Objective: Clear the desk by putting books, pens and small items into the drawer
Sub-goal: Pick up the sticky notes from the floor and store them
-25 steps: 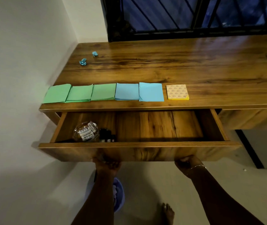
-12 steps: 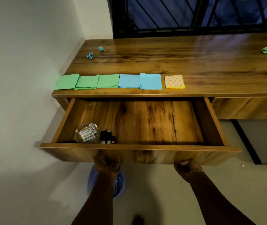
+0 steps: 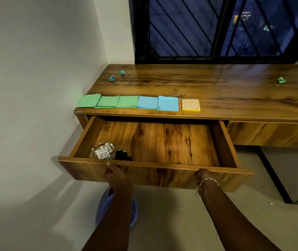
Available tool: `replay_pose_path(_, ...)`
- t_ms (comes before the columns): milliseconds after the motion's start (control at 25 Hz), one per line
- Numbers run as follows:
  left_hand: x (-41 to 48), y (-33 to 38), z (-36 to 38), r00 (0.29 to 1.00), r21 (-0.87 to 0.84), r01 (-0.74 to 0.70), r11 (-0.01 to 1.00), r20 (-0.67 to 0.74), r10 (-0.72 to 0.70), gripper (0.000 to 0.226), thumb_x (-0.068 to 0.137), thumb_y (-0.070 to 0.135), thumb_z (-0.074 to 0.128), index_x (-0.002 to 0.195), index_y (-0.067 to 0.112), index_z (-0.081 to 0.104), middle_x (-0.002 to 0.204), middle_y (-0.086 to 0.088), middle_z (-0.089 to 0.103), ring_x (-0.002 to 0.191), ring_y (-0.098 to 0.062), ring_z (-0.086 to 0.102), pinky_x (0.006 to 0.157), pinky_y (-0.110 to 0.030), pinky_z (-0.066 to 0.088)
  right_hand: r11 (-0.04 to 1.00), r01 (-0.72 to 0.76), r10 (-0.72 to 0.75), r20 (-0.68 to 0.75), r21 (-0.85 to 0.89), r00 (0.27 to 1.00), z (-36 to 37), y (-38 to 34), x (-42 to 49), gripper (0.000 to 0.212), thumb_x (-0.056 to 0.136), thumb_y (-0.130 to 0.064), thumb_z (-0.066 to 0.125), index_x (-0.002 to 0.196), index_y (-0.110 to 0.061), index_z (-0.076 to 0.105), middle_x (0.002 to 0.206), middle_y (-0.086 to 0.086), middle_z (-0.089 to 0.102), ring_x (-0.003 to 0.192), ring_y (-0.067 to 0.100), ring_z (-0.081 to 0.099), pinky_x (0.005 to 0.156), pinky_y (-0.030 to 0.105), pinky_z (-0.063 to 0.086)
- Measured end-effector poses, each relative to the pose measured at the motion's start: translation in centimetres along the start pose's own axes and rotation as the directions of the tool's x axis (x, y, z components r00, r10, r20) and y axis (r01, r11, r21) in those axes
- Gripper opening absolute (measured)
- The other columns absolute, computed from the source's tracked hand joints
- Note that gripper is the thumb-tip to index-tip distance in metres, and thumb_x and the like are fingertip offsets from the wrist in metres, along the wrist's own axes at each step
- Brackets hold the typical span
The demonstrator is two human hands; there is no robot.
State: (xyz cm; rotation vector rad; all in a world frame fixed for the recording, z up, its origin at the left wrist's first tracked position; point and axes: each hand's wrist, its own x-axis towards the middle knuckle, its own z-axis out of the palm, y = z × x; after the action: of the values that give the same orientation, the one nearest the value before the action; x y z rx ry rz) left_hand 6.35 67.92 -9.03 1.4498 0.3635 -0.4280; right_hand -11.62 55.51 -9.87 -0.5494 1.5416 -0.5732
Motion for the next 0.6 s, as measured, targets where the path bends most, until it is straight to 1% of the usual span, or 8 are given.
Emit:
replay_pose_path(40,-0.8,1.0,0.2,0.99,0.082,-0.126,0.989,-0.053,0.131,0.045,0.099,0.031,0.039,0.13,-0.002,0.043,0.117,-0.014,0.055,0.11,-0.028,0.054,0.082,-0.025,0.044,0.992,0.086,-0.095,-0.109,-0.088,0.989,0.2,-0.4,-1.1,0.053,0.09,-0.005,0.05,0.137,0.006,0.029,0.141,0.025,0.037,0.127,0.04,0.039,0.104,0.044,0.036)
replay_pose_path(120,-1.6,2.4,0.4,0.941,0.302,-0.305,0.903,-0.047,0.334,0.048,0.096,0.025,0.047,0.135,-0.002,0.038,0.132,-0.02,0.049,0.123,-0.031,0.047,0.097,-0.03,0.04,0.943,0.237,-0.299,-0.285,-0.232,0.911,0.4,-0.5,-3.4,0.077,0.086,-0.007,0.057,0.144,0.003,0.008,0.146,0.025,0.026,0.13,0.043,0.034,0.105,0.048,0.033)
replay_pose_path(200,-2.1,3.0,0.4,0.872,0.493,-0.454,0.742,0.077,0.483,0.061,0.092,0.023,0.055,0.141,0.0,0.028,0.143,-0.021,0.038,0.133,-0.034,0.036,0.109,-0.037,0.03,0.825,0.405,-0.516,-0.232,-0.395,0.825,0.8,0.1,-4.8,0.09,0.083,-0.006,0.062,0.147,-0.001,-0.001,0.152,0.023,0.012,0.136,0.042,0.022,0.11,0.05,0.029)
replay_pose_path(240,-2.3,3.0,0.3,0.828,0.551,-0.536,0.639,0.194,0.527,0.065,0.09,0.025,0.057,0.143,0.002,0.025,0.146,-0.021,0.033,0.135,-0.034,0.032,0.111,-0.041,0.028,0.753,0.465,-0.591,-0.166,-0.466,0.789,1.1,0.3,-5.3,0.092,0.08,-0.005,0.064,0.147,-0.002,0.001,0.153,0.022,0.009,0.138,0.041,0.018,0.111,0.051,0.027)
replay_pose_path(360,-2.7,3.5,0.1,0.644,0.628,-0.742,0.233,0.574,0.505,0.072,0.092,0.037,0.052,0.147,0.007,0.017,0.156,-0.015,0.012,0.144,-0.031,0.014,0.116,-0.044,0.016,0.561,0.569,-0.675,0.065,-0.601,0.735,1.8,0.0,-6.2,0.087,0.079,-0.007,0.066,0.147,-0.006,0.01,0.152,0.021,0.014,0.136,0.042,0.024,0.108,0.049,0.034)
replay_pose_path(440,-2.6,4.0,0.0,0.564,0.616,-0.787,0.018,0.708,0.425,0.074,0.093,0.043,0.046,0.148,0.011,0.009,0.158,-0.01,0.001,0.146,-0.026,0.004,0.117,-0.04,0.01,0.436,0.608,-0.693,0.184,-0.664,0.697,2.4,-0.5,-6.7,0.083,0.083,-0.013,0.064,0.147,-0.01,0.011,0.152,0.019,0.015,0.136,0.04,0.026,0.106,0.047,0.036)
replay_pose_path(520,-2.0,4.8,0.3,0.537,0.599,-0.797,-0.075,0.761,0.365,0.076,0.093,0.046,0.043,0.149,0.013,0.005,0.158,-0.008,-0.002,0.146,-0.025,0.001,0.117,-0.038,0.009,0.333,0.647,-0.709,0.27,-0.685,0.651,3.3,-0.9,-6.9,0.081,0.084,-0.018,0.063,0.147,-0.013,0.013,0.153,0.017,0.015,0.137,0.038,0.025,0.108,0.044,0.036)
replay_pose_path(600,-1.0,5.6,0.8,0.522,0.585,-0.802,-0.123,0.785,0.335,0.077,0.092,0.047,0.044,0.149,0.013,0.004,0.158,-0.008,-0.002,0.146,-0.025,0.001,0.118,-0.038,0.009,0.272,0.662,-0.696,0.332,-0.698,0.636,4.5,-1.6,-6.9,0.08,0.084,-0.019,0.063,0.147,-0.015,0.013,0.154,0.016,0.015,0.138,0.037,0.026,0.107,0.042,0.037)
